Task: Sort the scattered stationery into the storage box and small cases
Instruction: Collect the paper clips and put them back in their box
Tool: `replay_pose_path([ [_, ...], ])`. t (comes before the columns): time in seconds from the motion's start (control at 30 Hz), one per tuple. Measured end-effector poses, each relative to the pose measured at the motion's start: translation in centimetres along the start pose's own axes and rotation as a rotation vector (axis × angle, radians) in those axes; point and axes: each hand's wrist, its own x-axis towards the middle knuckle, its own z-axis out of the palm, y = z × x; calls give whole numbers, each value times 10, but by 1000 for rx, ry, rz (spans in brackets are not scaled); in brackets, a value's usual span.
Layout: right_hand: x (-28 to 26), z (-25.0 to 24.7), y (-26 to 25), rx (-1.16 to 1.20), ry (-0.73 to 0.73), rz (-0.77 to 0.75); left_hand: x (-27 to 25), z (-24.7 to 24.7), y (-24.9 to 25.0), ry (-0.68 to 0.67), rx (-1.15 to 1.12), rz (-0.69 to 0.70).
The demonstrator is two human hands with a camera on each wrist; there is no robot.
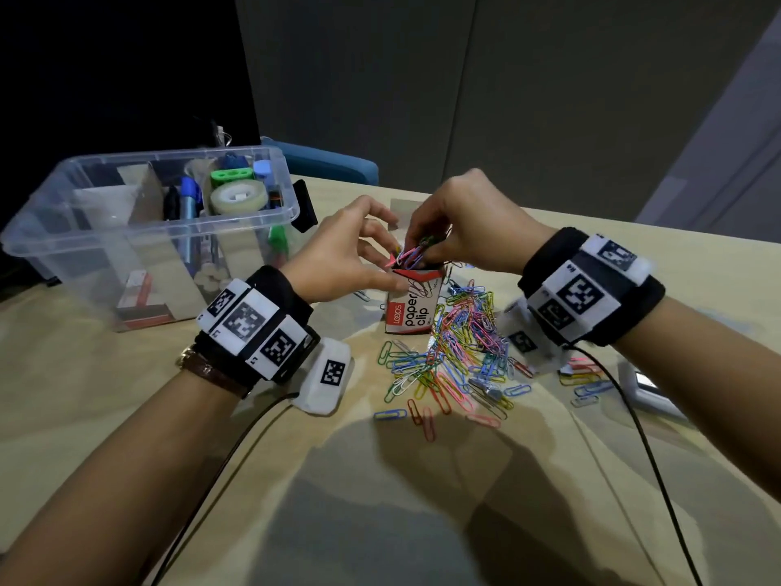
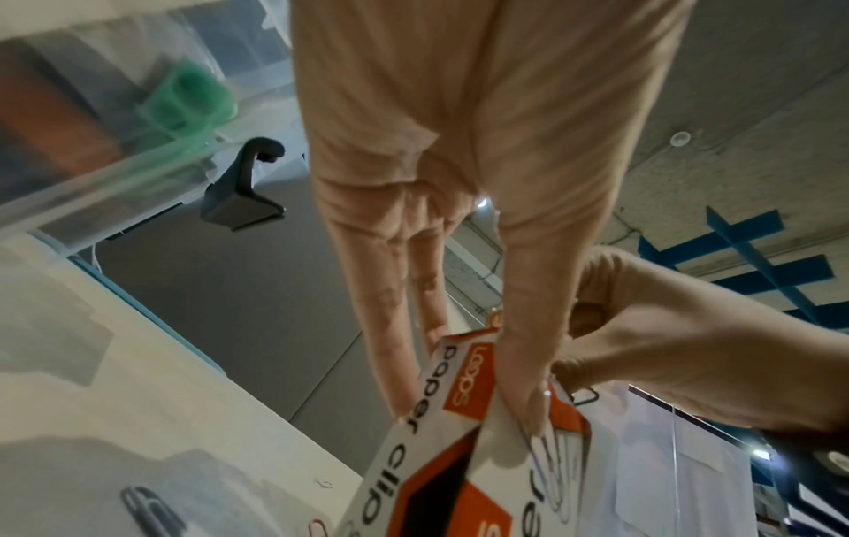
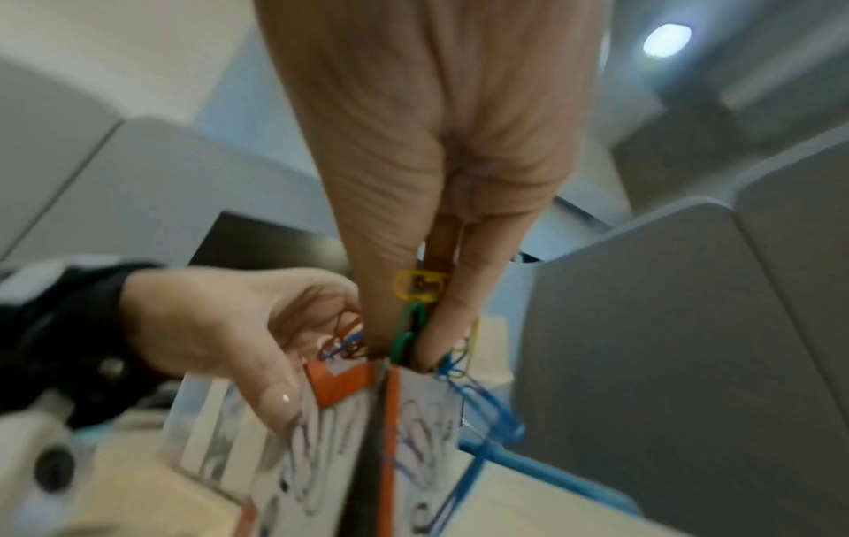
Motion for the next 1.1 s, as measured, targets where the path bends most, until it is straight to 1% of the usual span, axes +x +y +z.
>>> replay_pose_path([
  [0.07, 0, 2, -3, -76, -21, -64, 0, 0, 1, 6, -11, -9],
  [0.13, -1, 0, -3, -69, -50, -100, -2, -1, 2, 2, -19, -14],
  [0.27, 4, -12, 2, -32, -225, -178, -4, -1, 4, -31, -20, -24],
  [0.33, 7, -17, 4, -17, -285, -181, -5, 0, 4, -41, -28, -25],
  [0.47, 9, -19, 3, 81, -292, -122, -4, 1, 5, -33, -44, -22],
  [0.6, 5, -20, -1, 72, -302, -149, -4, 3, 7, -47, -30, -6],
  [0.63, 4, -22, -1, 87, -288, -150, -5, 3, 8, -50, -25, -5],
  [0.7, 0, -28, 0, 146, -212, -136, -6, 3, 9, -51, -27, -9],
  [0.77, -3, -32, 4, 162, -148, -86, -6, 2, 9, -55, -35, -13],
  [0.9, -9, -26, 14, 39, -169, 63, -6, 4, 9, -49, -46, -15],
  [0.97, -13, -19, 14, 63, -123, 51, -6, 4, 9, -41, -36, -11],
  [1.1, -19, -8, 10, 208, -23, -69, -4, 5, 7, -19, -50, -17],
])
